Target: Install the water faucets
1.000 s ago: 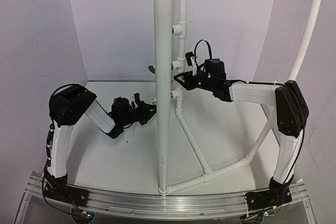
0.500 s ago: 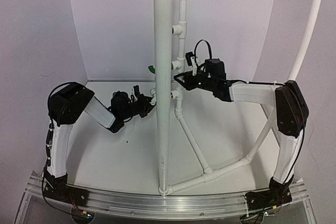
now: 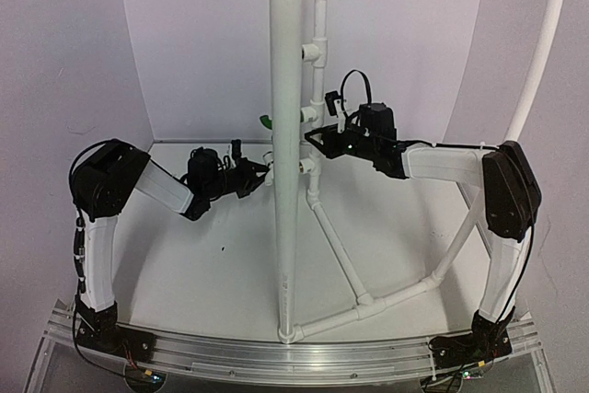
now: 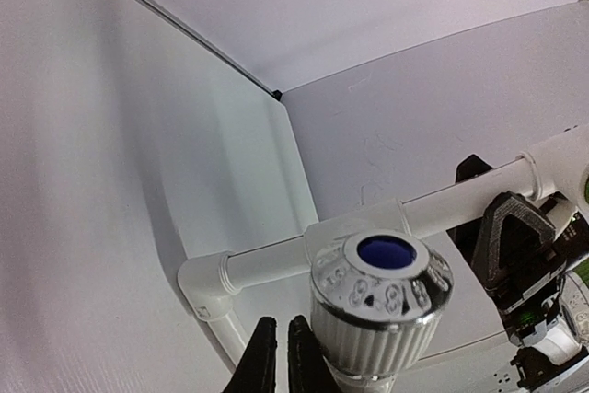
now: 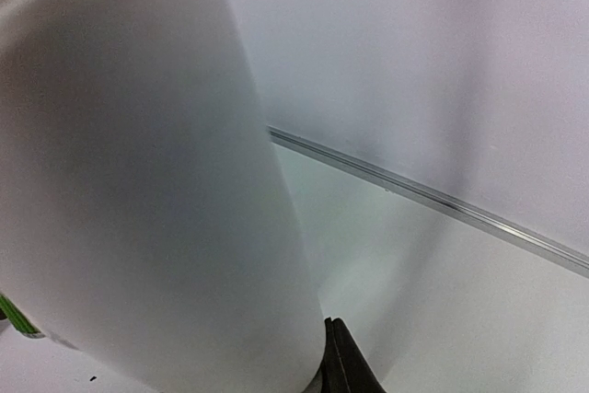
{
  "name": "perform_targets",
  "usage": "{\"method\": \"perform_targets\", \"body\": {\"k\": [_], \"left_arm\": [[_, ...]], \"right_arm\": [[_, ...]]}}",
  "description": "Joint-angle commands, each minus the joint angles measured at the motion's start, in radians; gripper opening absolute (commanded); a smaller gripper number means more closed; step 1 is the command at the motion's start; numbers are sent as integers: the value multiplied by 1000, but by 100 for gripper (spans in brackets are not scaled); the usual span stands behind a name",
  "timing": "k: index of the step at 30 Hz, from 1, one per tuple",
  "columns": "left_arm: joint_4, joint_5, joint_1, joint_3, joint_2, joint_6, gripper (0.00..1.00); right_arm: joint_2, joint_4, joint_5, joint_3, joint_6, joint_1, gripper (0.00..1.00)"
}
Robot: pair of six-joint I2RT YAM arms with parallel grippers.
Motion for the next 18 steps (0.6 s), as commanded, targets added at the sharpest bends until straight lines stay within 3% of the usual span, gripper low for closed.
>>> {"method": "perform_targets", "body": {"k": [1,18], "left_arm": [[-32,49,11,61,-62,68,8],[-165,125,31,143,-115,163,13]], "right_arm": [[-13,-31,-188,-14,126,38,0],[-10,-33,-187,-5,126,37,0]]}}
